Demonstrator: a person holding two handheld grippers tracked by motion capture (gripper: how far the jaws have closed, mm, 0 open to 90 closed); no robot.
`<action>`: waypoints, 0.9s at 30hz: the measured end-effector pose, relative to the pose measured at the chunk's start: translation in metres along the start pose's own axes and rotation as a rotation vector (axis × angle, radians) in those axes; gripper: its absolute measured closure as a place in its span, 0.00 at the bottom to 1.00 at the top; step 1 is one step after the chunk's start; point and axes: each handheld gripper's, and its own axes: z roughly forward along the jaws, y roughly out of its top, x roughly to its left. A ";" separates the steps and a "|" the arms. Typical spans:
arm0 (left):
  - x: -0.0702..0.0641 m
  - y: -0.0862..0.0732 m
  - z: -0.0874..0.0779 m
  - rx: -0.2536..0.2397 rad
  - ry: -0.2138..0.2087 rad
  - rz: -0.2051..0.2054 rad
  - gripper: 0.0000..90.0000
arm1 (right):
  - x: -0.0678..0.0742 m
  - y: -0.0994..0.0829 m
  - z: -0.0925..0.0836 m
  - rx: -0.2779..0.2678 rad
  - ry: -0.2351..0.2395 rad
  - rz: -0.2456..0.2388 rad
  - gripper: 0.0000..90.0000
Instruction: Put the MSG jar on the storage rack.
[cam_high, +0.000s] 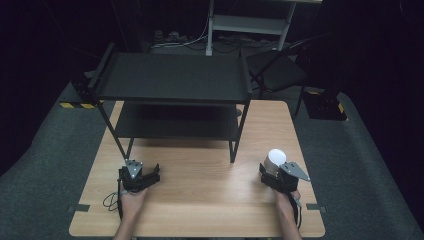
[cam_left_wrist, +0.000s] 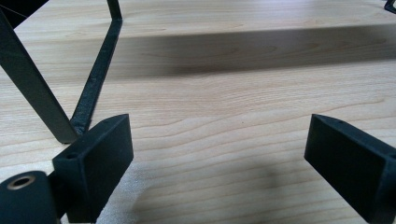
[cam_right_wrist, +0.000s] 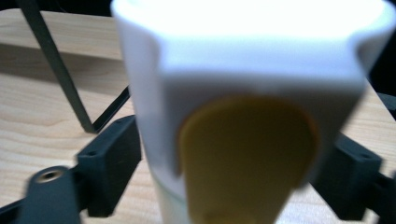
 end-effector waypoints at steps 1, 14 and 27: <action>0.000 0.000 0.000 0.000 0.000 0.000 0.09 | 0.001 -0.001 0.001 -0.009 -0.006 -0.006 0.27; -0.003 0.001 0.001 0.010 0.014 0.008 0.09 | 0.006 -0.008 0.000 -0.041 -0.028 0.007 0.33; -0.004 0.002 0.002 0.014 0.017 0.018 0.09 | 0.007 -0.008 -0.012 -0.038 -0.014 0.016 0.33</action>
